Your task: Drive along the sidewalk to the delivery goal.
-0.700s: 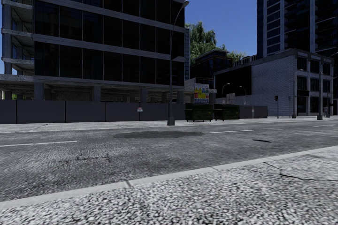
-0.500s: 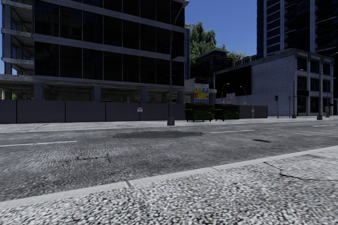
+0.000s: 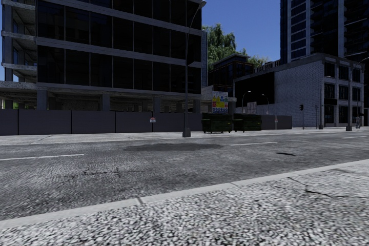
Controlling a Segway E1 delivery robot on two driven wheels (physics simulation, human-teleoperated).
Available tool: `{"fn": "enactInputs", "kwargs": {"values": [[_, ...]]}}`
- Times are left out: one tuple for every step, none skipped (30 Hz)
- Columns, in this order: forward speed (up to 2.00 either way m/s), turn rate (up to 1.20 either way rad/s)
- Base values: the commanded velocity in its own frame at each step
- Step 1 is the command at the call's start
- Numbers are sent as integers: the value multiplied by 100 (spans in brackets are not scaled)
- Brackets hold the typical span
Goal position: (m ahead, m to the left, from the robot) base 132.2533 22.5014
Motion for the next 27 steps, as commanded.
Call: {"fn": "enactInputs", "kwargs": {"values": [[0,0],[0,0],[0,0],[0,0],[0,0],[0,0],[0,0],[0,0],[0,0],[0,13],[9,29],[26,37],[31,39],[33,40],[35,40],[36,40],[36,40],[36,40],[36,40],[36,42],[36,46],[34,47],[33,47],[32,49],[32,49],[32,56],[30,58]]}}
